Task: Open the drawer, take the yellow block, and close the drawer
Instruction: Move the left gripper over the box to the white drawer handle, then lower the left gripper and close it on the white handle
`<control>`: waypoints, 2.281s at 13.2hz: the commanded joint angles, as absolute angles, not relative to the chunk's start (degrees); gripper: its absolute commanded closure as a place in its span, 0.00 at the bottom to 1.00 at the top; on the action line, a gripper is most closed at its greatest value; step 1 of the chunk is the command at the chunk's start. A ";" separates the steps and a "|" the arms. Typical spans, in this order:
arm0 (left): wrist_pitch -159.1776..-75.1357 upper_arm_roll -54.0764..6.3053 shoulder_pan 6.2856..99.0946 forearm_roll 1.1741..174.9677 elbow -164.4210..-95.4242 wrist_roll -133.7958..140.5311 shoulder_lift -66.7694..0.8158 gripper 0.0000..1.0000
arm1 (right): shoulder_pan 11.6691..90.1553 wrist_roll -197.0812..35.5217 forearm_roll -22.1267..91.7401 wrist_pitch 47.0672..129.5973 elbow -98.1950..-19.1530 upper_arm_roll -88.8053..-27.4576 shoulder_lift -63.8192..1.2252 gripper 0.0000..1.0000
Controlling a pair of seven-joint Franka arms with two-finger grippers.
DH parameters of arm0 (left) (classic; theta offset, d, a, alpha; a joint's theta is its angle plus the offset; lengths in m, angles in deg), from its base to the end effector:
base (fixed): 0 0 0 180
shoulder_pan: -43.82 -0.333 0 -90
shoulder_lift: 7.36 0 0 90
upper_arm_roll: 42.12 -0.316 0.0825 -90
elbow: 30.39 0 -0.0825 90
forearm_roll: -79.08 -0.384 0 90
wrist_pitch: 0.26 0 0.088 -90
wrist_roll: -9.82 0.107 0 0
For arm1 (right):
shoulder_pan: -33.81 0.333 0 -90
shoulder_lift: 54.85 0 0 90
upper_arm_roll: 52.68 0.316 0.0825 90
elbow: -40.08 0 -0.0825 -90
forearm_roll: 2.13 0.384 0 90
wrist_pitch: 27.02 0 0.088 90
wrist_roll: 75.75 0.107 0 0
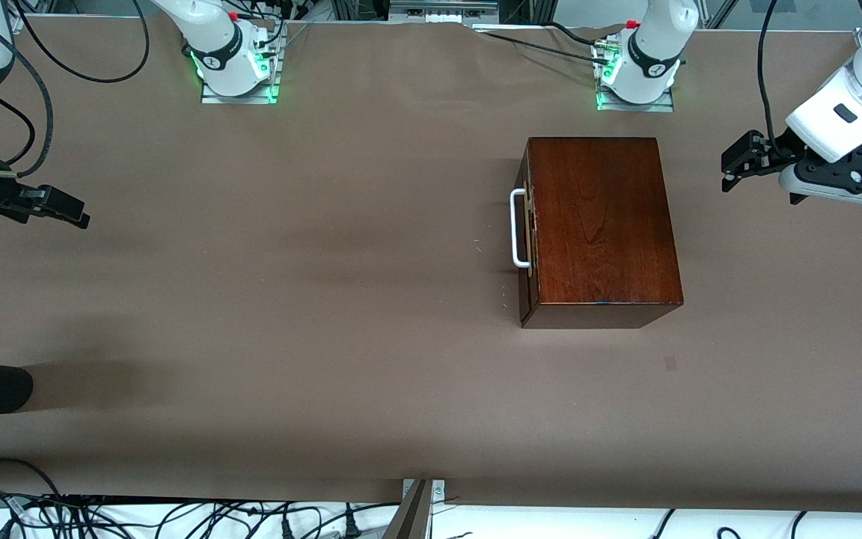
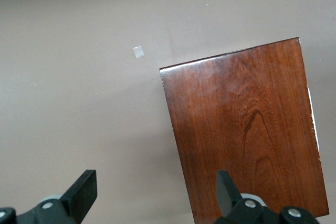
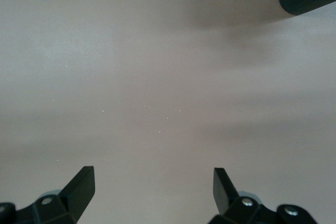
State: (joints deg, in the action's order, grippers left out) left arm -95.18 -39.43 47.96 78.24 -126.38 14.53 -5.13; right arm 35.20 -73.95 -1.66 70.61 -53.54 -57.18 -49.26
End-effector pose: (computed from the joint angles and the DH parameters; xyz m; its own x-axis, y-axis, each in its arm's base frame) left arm 0.5451 -0.0643 0.6039 0.9794 -0.2013 0.0188 -0.2009 -0.9794 -0.0181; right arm 0.5894 -0.0294 0.5502 0.9959 -0.0865 -0.0273 -0.0865 -0.9963 0.0004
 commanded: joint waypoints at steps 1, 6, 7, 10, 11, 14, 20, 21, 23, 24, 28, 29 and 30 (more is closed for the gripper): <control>-95.09 -38.78 49.43 78.72 -126.10 13.35 -4.63 0.00 | 34.87 -74.87 -0.81 69.48 -52.82 -56.99 -49.31 0.00; -95.35 -36.42 52.87 80.30 -124.09 6.76 -7.61 0.00 | 34.96 -74.87 -0.81 69.13 -52.73 -56.99 -49.31 0.00; -95.35 -34.50 52.87 80.57 -122.95 4.57 -8.92 0.00 | 34.96 -74.78 -0.81 69.13 -52.73 -56.99 -49.31 0.00; -96.49 -30.71 55.93 80.57 -122.76 -4.30 -12.00 0.00 | 34.96 -74.43 -0.81 69.22 -52.73 -56.99 -49.31 0.00; -97.80 -30.09 57.95 80.49 -122.76 -7.81 -13.23 0.00 | 34.96 -74.26 -0.81 69.13 -52.73 -56.99 -49.31 0.00; -102.54 -26.93 61.03 79.78 -123.11 -11.10 -17.98 0.00 | 34.96 -74.34 -0.81 69.13 -52.73 -56.99 -49.31 0.00; -108.27 -26.66 69.38 75.32 -125.48 -21.80 -24.39 0.00 | 34.96 -74.25 -0.72 69.13 -52.73 -56.99 -49.31 0.00; -108.27 -26.65 70.70 74.08 -125.57 -24.95 -25.36 0.00 | 34.96 -74.25 -0.72 69.13 -52.73 -56.99 -49.31 0.00; -108.36 -26.65 72.64 71.62 -126.10 -30.24 -26.86 0.00 | 34.96 -74.25 -0.72 69.04 -52.73 -56.99 -49.31 0.00; -108.28 -26.65 73.51 70.74 -126.19 -32.35 -27.48 0.00 | 34.96 -74.25 -0.72 69.04 -52.64 -56.99 -49.31 0.00; -108.45 -26.74 74.58 67.31 -126.27 -37.55 -31.16 0.00 | 34.96 -74.17 -0.72 69.04 -52.64 -56.90 -49.40 0.00; -108.89 -26.74 74.66 66.78 -126.71 -38.08 -31.52 0.00 | 34.96 -74.17 -0.72 69.04 -52.64 -56.90 -49.40 0.00; -109.76 -26.74 74.67 66.43 -127.50 -39.30 -31.61 0.00 | 34.96 -74.17 -0.72 69.04 -52.64 -56.90 -49.40 0.00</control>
State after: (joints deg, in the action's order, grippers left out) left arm -108.38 -26.50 74.27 68.34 -126.49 -37.06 -31.38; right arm 35.26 -73.95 -1.66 70.14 -53.50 -57.14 -49.27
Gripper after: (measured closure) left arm 0.000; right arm 0.000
